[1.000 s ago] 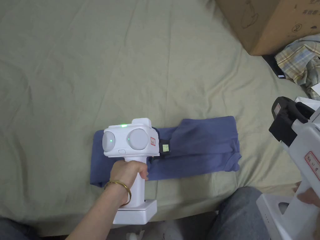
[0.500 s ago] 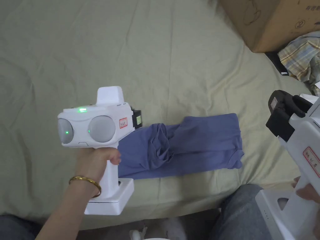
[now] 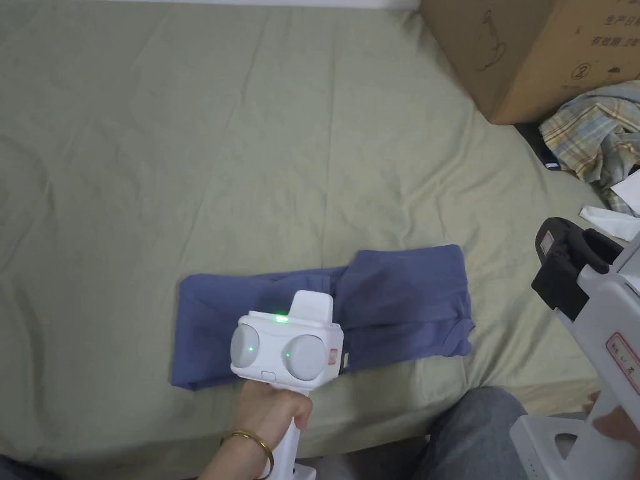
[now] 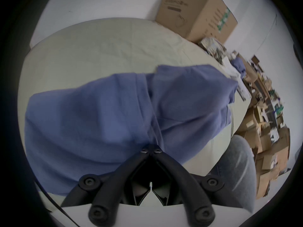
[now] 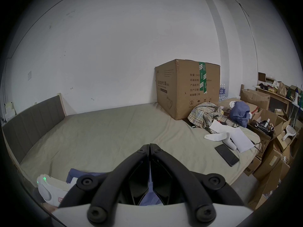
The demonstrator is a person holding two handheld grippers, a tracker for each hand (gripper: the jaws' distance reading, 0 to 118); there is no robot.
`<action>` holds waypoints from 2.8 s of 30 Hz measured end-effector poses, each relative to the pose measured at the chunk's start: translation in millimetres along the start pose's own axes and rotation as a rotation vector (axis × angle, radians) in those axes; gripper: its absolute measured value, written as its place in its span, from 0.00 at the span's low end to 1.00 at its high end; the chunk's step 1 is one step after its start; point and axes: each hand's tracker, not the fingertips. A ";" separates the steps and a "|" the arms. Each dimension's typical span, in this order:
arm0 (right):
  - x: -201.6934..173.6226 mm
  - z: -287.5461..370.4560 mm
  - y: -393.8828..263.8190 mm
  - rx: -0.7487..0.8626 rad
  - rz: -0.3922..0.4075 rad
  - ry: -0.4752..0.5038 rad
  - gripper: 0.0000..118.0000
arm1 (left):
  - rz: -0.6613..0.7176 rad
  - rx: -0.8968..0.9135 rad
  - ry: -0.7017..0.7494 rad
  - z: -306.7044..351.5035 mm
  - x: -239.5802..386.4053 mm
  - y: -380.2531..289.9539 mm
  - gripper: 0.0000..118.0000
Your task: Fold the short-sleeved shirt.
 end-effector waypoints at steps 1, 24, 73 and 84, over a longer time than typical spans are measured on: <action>1.1 1.0 0.4 0.000 0.002 -0.007 0.00 | -0.003 0.005 0.003 -0.2 2.2 0.0 0.00; -21.3 -14.7 9.6 0.017 0.027 0.069 0.00 | 0.527 0.248 -0.293 116.1 -226.8 15.3 0.99; -29.9 -12.8 5.3 0.007 0.017 0.101 0.00 | 0.256 0.196 0.134 198.4 -121.8 51.4 0.09; 1.9 2.9 -2.8 0.000 -0.018 0.011 0.00 | 0.148 -0.001 0.026 55.0 -28.2 82.6 0.20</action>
